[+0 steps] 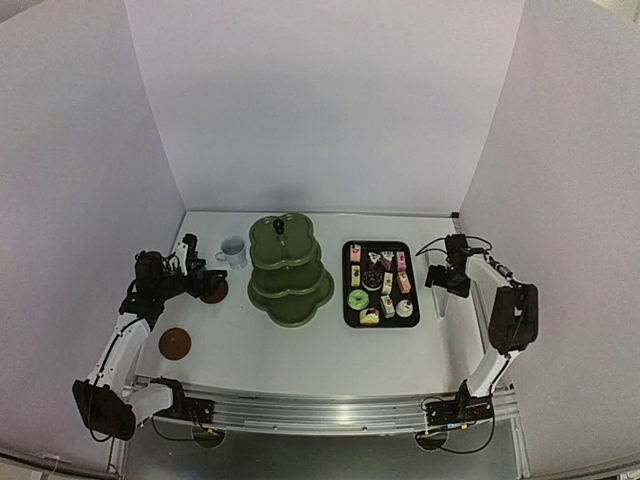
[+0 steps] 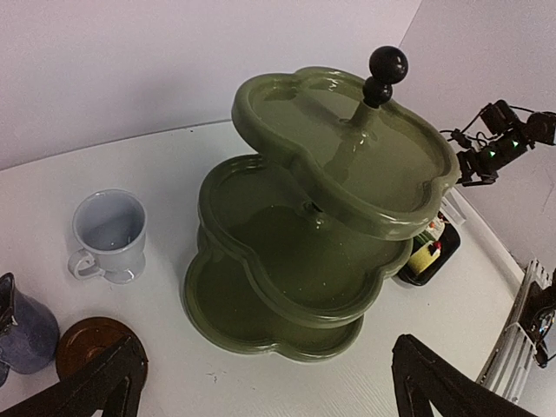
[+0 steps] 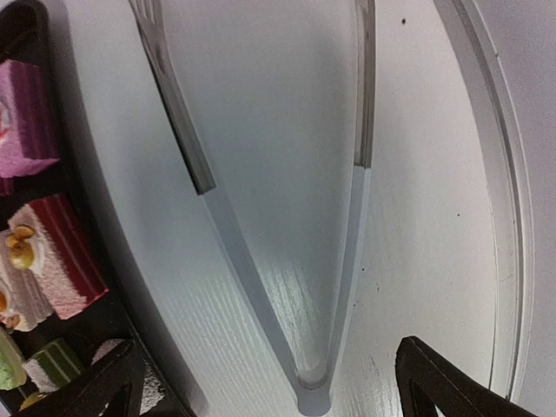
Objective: Serve the afternoon tea
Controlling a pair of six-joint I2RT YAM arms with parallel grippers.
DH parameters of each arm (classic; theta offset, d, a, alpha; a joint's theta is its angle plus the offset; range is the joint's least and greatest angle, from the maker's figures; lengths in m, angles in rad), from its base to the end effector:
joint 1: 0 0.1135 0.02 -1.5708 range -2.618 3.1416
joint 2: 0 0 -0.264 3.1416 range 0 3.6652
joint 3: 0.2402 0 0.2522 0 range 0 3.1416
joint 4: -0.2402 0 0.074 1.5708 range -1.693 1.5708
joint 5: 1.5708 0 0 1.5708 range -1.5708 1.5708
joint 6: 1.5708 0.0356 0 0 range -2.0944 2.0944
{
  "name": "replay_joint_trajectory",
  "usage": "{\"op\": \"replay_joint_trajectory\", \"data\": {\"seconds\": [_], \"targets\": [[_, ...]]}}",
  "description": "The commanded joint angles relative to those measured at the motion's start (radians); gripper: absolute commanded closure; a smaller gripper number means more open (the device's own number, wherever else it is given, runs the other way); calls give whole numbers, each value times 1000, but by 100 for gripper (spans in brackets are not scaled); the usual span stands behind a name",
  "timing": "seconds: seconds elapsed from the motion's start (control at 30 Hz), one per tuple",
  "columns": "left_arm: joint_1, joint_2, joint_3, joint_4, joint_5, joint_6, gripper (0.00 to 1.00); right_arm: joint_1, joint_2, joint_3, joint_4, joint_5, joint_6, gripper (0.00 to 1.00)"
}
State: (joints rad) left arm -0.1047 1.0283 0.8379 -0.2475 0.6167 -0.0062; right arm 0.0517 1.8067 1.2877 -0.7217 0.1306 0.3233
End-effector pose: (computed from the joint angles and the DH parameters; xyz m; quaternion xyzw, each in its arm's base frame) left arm 0.2255 -0.0444 0.3085 0.2023 0.7950 -0.2840 0.4963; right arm 0.3594 0.0140 0.1974 0.1439 0.9738 -0.0327 0.1731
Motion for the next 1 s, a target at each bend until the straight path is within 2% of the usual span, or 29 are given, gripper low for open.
{"op": "replay_joint_trajectory", "data": {"seconds": [0.0, 0.33, 0.6, 0.9, 0.97], "targets": [[-1, 15, 38, -23, 32, 38, 0, -1, 75, 48, -74, -18, -1, 2], [-1, 74, 78, -7, -9, 28, 0, -40, 215, 149, -79, -33, -11, 3], [-1, 72, 60, 32, -20, 52, 0, -85, 296, 206, -77, -60, -29, 17], [-1, 69, 39, 50, -33, 70, 0, -85, 320, 181, -76, -47, -30, 37], [-1, 67, 36, 53, -35, 74, 0, -85, 317, 174, -75, -42, -27, 39]]}}
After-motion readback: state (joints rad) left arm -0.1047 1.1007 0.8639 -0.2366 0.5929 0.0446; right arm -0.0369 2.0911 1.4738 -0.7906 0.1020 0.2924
